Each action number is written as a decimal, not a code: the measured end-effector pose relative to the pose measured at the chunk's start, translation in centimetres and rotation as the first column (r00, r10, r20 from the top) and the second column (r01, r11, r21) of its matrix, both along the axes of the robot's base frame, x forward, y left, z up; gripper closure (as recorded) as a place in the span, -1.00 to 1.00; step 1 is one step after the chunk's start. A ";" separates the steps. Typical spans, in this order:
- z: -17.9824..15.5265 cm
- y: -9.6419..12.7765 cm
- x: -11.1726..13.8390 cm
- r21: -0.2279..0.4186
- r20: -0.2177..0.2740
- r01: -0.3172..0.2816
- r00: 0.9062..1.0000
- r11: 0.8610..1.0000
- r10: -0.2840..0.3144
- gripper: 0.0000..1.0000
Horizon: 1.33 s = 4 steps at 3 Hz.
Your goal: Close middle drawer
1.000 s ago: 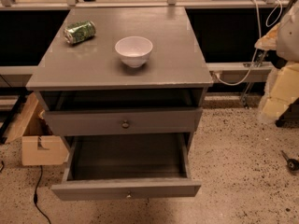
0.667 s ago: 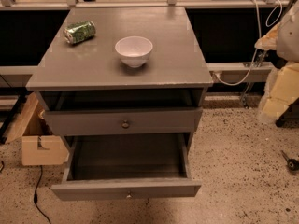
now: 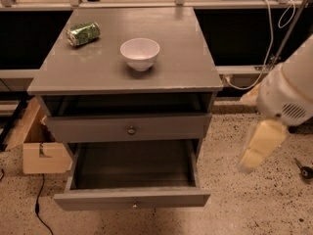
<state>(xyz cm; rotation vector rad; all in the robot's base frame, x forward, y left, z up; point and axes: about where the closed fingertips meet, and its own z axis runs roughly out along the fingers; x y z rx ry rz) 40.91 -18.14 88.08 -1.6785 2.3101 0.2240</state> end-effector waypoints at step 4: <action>-13.5 3.5 -4.3 0.164 -0.157 0.034 0.988 0.986 -0.008 -1.00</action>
Offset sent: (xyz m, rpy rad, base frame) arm -0.0187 0.0288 -0.0621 0.1243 0.0893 -0.0609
